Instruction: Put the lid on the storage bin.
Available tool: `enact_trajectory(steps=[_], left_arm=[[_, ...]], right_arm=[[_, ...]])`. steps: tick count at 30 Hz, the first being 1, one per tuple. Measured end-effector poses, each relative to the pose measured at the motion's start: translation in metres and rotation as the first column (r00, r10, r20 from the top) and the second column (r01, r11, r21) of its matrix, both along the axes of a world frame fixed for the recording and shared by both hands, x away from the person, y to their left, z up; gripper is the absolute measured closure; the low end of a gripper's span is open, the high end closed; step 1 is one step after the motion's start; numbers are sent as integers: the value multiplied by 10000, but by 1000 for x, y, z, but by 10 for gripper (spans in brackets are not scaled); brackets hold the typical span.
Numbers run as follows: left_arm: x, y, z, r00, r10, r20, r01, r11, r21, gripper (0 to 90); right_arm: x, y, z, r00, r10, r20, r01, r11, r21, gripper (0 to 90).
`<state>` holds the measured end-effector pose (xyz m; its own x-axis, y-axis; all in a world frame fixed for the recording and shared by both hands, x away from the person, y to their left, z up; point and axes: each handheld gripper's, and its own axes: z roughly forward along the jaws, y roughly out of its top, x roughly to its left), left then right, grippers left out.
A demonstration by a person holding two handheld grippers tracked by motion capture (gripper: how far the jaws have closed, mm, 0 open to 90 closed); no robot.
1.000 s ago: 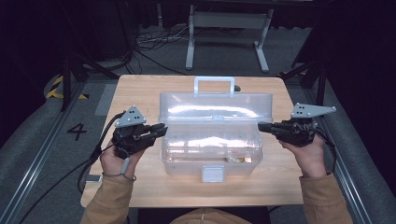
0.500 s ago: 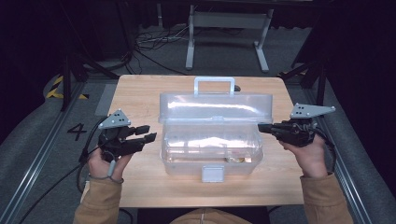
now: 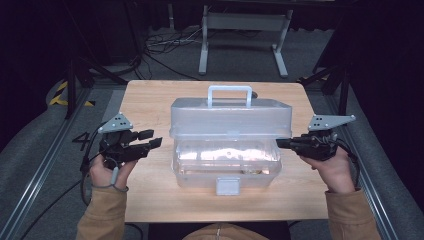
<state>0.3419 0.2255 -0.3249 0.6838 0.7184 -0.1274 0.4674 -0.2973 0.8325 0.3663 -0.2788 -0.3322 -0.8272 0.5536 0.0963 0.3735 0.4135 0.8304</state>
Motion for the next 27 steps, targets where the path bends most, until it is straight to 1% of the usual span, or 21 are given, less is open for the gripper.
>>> enact_trajectory(steps=[1, 5, 7, 11, 13, 17, 20, 27], left_arm=[[0, 1, 0, 10000, 5, 7, -5, 10000, 10, 559], [0, 2, -1, 10000, 77, -24, -77, 10000, 21, 555], [0, 3, -1, 9999, 121, -15, -121, 9999, 7, 555], [0, 4, -1, 9998, 184, 3, -184, 9998, 74, 549], [0, 4, -1, 9998, 199, 6, -199, 9998, 86, 545], [0, 3, -2, 9996, 263, -50, -263, 9996, 123, 543], [1, 4, -2, 9997, 232, -43, -231, 9996, 167, 542], [2, 7, -3, 9996, 282, -69, -281, 9995, 128, 538]], right_arm=[[0, 0, 0, 9999, 51, -95, -51, 10000, -83, 900], [0, -1, 1, 9997, 94, -208, -97, 9999, -140, 900], [0, -1, 1, 9993, 141, -337, -148, 9997, -198, 900], [0, 0, 1, 9978, 274, -608, -300, 9986, -428, 900], [0, 0, 1, 9975, 287, -648, -318, 9983, -481, 900], [0, 1, 1, 9949, 400, -924, -475, 9957, -798, 900], [0, 2, 1, 9941, 460, -987, -548, 9946, -884, 900], [-1, 4, 0, 9895, 533, -1347, -696, 9904, -1197, 900]])
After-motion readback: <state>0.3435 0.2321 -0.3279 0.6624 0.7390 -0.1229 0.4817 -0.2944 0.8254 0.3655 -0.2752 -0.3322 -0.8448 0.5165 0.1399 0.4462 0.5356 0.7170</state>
